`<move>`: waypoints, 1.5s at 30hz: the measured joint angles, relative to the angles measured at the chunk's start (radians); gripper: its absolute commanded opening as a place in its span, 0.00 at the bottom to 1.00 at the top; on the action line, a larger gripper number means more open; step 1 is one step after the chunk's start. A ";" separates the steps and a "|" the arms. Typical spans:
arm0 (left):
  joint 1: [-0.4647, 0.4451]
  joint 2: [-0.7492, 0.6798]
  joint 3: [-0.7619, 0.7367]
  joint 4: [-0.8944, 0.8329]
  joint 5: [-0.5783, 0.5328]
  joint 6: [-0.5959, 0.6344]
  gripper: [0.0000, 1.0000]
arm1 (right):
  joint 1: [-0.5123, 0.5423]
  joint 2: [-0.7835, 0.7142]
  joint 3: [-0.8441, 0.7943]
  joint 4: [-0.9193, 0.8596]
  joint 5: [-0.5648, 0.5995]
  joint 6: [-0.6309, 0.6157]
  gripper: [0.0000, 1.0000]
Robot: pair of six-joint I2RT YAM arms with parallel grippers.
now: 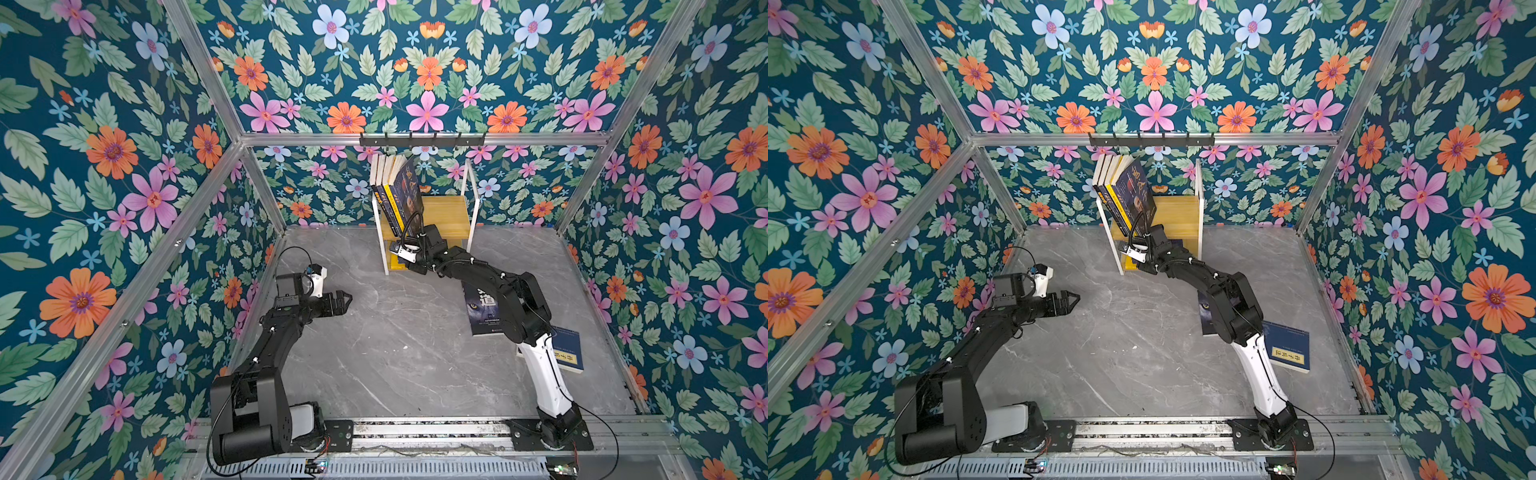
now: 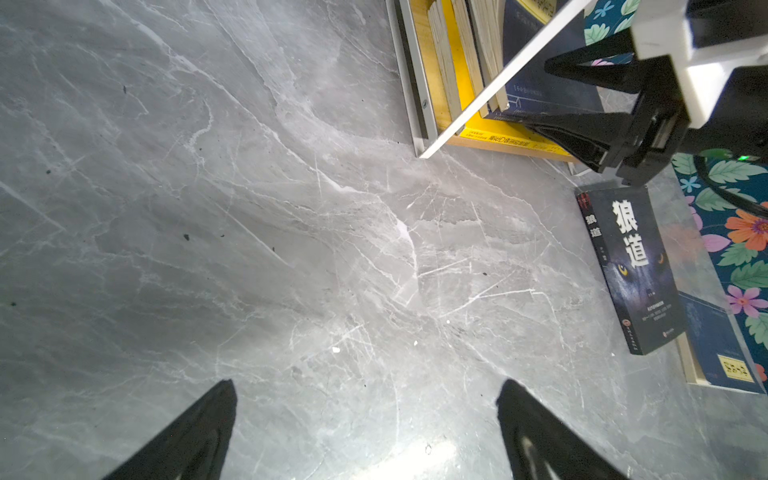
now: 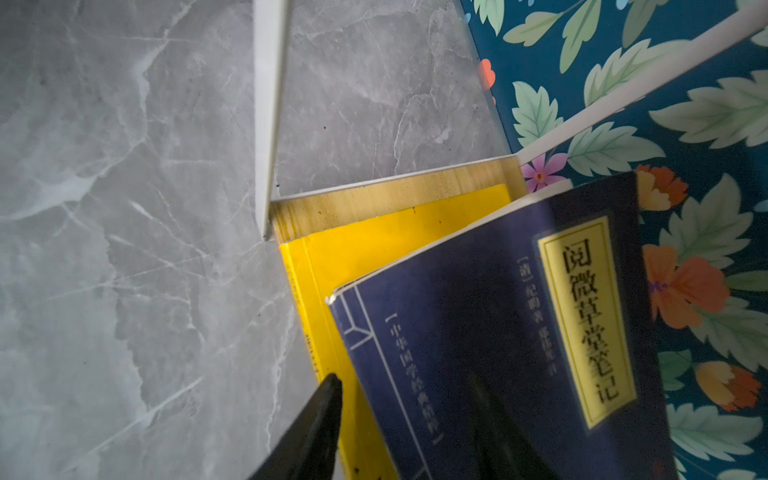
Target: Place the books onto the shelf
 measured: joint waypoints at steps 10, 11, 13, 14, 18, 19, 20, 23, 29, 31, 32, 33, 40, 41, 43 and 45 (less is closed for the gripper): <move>0.000 -0.002 0.000 0.000 0.001 0.000 1.00 | -0.001 0.000 -0.010 0.008 0.010 -0.018 0.40; 0.000 -0.002 0.000 0.000 0.001 0.000 1.00 | -0.001 0.000 -0.010 0.008 0.016 -0.018 0.39; 0.000 -0.002 -0.001 0.000 0.001 0.000 1.00 | 0.000 0.000 -0.009 0.010 0.026 -0.018 0.38; 0.000 -0.002 -0.001 0.000 0.002 0.000 1.00 | 0.000 0.000 -0.009 0.010 0.026 -0.018 0.38; 0.000 -0.004 -0.002 0.000 0.002 0.000 1.00 | 0.000 0.000 -0.007 0.013 0.027 -0.018 0.34; 0.000 -0.004 -0.002 0.000 0.002 0.000 1.00 | 0.000 0.000 -0.007 0.013 0.027 -0.018 0.34; 0.000 -0.005 -0.004 0.000 0.002 0.000 1.00 | 0.000 0.000 -0.008 0.014 0.027 -0.018 0.34; 0.000 -0.006 -0.005 0.000 0.002 0.000 1.00 | 0.000 -0.006 -0.013 0.014 0.027 -0.018 0.37; 0.000 -0.012 -0.005 0.000 0.003 0.000 1.00 | 0.013 -0.087 -0.104 0.035 0.034 -0.018 0.47; 0.000 -0.015 -0.005 0.000 0.003 0.000 1.00 | 0.024 -0.138 -0.170 0.053 0.031 -0.015 0.48; 0.000 -0.017 -0.005 0.000 0.003 0.000 1.00 | 0.029 -0.168 -0.209 0.060 0.030 -0.010 0.48; 0.000 -0.019 -0.006 0.000 0.003 0.000 1.00 | 0.034 -0.196 -0.246 0.063 0.030 0.000 0.49; 0.000 -0.031 -0.012 0.006 0.006 -0.001 1.00 | 0.050 -0.457 -0.559 0.091 0.027 0.132 0.55; 0.000 -0.031 -0.014 0.007 0.007 -0.003 1.00 | 0.050 -0.499 -0.605 0.089 0.027 0.163 0.57; -0.001 -0.032 -0.016 0.010 0.008 -0.008 1.00 | 0.050 -0.571 -0.682 0.089 0.027 0.220 0.60; -0.002 -0.032 -0.016 0.016 0.015 -0.016 1.00 | 0.049 -0.648 -0.753 0.072 0.027 0.285 0.62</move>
